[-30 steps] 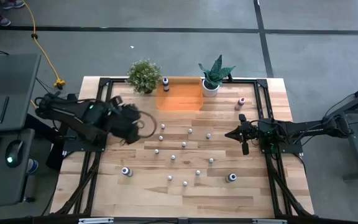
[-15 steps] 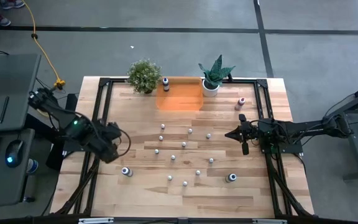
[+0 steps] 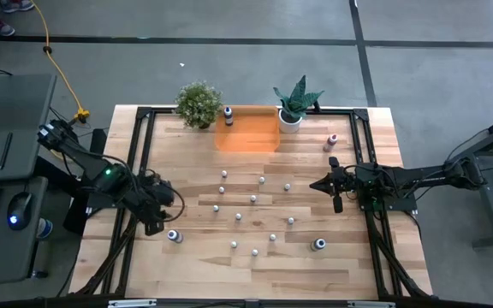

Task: Pick & Place food coloring
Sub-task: Put the large violet bottle into the bin

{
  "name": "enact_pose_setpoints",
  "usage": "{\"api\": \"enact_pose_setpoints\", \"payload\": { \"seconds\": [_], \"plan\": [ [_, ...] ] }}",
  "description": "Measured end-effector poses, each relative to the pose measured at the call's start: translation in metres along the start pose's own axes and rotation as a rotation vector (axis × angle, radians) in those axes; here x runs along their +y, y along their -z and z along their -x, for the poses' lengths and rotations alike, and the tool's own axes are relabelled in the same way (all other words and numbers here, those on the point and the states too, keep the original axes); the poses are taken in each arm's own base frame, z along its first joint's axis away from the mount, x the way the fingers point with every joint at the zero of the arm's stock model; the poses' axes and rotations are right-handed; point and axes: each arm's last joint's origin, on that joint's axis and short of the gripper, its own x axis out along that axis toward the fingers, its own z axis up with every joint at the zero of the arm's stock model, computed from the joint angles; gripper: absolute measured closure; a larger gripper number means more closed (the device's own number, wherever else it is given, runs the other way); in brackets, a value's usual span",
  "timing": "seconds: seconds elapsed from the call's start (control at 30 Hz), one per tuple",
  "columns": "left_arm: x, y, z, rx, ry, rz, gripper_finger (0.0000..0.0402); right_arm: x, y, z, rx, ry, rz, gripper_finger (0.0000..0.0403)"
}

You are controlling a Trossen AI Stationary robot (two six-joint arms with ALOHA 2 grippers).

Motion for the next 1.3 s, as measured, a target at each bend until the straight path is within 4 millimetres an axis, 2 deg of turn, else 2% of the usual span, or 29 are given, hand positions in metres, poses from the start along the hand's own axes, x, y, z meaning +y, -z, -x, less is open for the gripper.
{"api": "enact_pose_setpoints", "payload": {
  "seconds": [0.2,0.4,0.6,0.8,1.13,1.3],
  "plan": [
    [0.012,-0.016,-0.016,-0.069,-0.024,0.034,0.0204,0.0,0.0,0.0,0.0,0.0,0.0,0.0402],
    [0.013,-0.028,-0.037,-0.091,0.027,-0.022,0.0204,0.0,0.0,0.0,0.0,0.0,0.0,0.0402],
    [0.013,-0.018,-0.042,0.047,0.129,-0.05,0.0204,0.0,0.0,0.0,0.0,0.0,0.0,0.0402],
    [0.011,0.002,-0.03,0.164,0.205,-0.176,0.0204,0.0,0.0,0.0,0.0,0.0,0.0,0.0402],
    [0.003,0.017,-0.024,0.223,0.269,-0.431,0.0204,0.0,0.0,0.0,0.0,0.0,0.0,0.0402],
    [0.004,0.019,-0.024,0.192,0.199,-0.512,0.0204,0.0,0.0,0.0,0.001,0.0,0.0,0.0402]
  ]
}}
